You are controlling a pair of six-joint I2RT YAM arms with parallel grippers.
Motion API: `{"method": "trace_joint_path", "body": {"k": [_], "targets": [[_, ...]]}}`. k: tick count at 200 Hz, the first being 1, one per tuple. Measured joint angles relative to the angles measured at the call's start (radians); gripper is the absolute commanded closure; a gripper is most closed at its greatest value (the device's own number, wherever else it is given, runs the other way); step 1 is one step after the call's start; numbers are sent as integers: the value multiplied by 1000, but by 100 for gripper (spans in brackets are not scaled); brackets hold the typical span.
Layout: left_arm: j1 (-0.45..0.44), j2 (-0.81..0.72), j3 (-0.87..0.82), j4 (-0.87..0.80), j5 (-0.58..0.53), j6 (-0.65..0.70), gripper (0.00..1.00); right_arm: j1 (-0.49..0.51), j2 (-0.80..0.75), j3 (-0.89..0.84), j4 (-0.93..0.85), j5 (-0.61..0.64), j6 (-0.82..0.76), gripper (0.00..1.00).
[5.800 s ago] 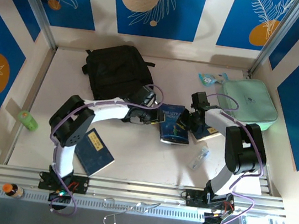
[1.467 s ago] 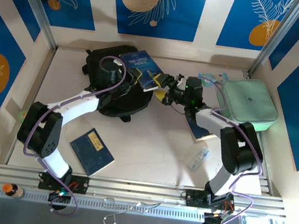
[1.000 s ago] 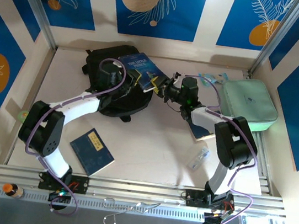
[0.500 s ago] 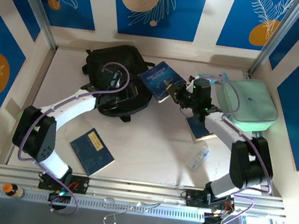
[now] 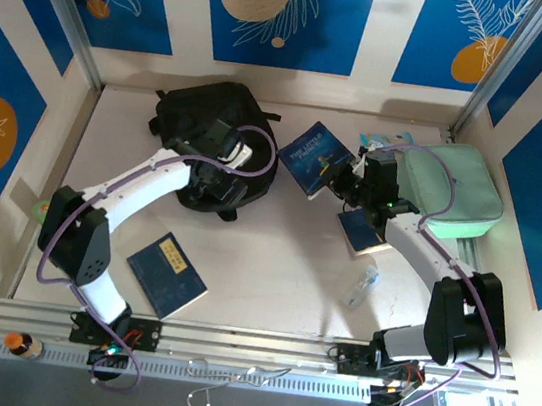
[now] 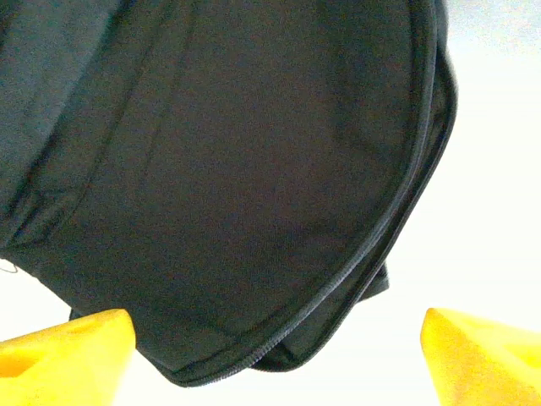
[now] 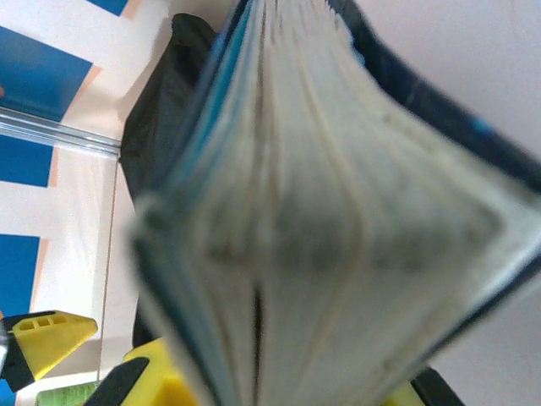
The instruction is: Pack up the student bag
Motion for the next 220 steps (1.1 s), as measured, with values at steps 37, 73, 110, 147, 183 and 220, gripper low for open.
{"method": "trace_joint_path", "body": {"k": [37,73,110,147,183,220], "targets": [[-1,92,49,-88,-92,137,27,-6,0,-1,-9,0,-2,98],[-8,178,103,-121,-169,211,31,-10,0,-5,-9,0,-2,99],[-20,230,124,-131,-217,248,38,-13,-2,-23,-10,0,-2,99],[-31,244,129,-135,-225,275,33,-17,-2,-27,-10,-1,-1,98],[-39,247,129,-174,-177,319,31,-26,-2,-27,-10,-1,1,99],[-56,278,146,-177,-202,344,45,-28,-2,-28,-10,-1,6,99]]}}
